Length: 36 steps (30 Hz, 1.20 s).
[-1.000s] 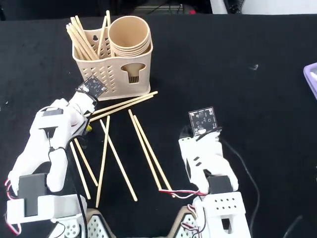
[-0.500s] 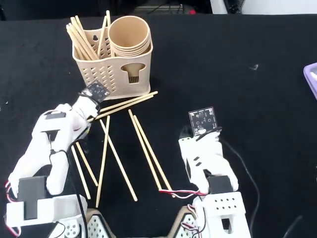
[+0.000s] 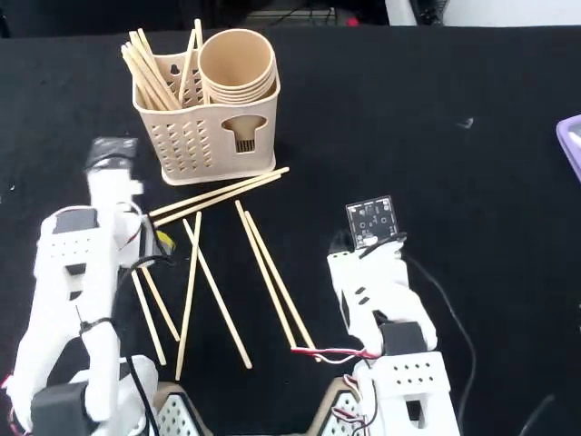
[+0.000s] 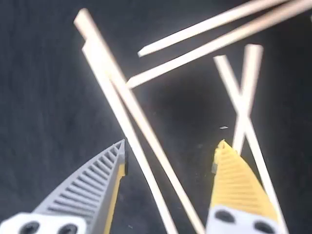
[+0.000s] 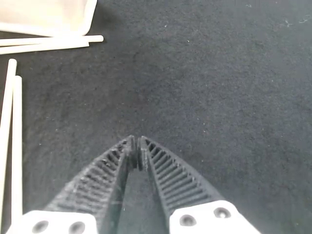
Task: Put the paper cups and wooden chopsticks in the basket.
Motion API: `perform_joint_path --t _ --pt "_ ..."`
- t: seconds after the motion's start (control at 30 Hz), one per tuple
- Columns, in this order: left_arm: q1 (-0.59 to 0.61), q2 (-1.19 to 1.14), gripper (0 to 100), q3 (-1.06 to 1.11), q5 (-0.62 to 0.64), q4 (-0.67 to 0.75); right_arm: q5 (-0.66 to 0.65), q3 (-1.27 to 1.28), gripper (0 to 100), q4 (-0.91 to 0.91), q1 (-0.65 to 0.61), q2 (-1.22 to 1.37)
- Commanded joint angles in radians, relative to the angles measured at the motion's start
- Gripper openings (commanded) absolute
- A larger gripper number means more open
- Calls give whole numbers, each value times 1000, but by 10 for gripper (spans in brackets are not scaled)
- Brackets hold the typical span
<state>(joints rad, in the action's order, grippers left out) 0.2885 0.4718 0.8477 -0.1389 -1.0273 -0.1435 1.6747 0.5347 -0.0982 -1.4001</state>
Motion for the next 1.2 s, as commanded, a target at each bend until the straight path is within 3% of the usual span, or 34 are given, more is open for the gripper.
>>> perform_joint_path --t 0.0,0.2,0.43,0.5,0.73,1.17 --pt "38 -75 289 -31 133 18 3 -4 21 -23 -5 -19" --pt "93 -310 288 -205 250 -72 3 -4 21 -23 -3 -19" --pt "96 -545 284 -328 258 -114 3 -4 21 -23 -3 -19" --pt "96 -580 238 -355 258 -114 3 -4 21 -23 -3 -19" --pt "90 -591 26 -363 255 -110 3 -4 21 -23 -3 -19" --pt "99 -486 30 -364 215 -115 3 -4 21 -23 -3 -19"
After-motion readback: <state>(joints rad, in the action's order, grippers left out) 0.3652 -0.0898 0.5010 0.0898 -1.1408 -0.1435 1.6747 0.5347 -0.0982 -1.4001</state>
